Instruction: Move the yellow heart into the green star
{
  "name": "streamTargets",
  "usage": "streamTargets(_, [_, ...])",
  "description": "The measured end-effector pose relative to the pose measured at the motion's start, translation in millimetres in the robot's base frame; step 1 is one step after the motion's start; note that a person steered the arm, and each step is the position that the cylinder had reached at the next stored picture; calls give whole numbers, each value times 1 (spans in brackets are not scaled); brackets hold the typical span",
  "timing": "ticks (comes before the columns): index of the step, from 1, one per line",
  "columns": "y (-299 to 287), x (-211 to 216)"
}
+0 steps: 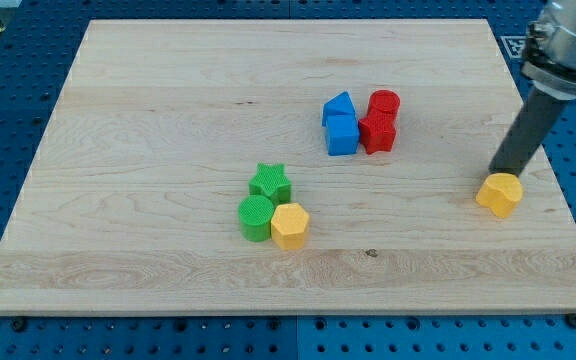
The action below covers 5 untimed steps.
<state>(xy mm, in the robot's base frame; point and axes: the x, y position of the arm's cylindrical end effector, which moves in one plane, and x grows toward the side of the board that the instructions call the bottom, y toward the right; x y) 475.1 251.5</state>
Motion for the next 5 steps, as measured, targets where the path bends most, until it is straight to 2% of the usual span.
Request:
streamTargets(1, [31,12])
streamTargets(2, [30,25])
streamTargets(5, [17,24])
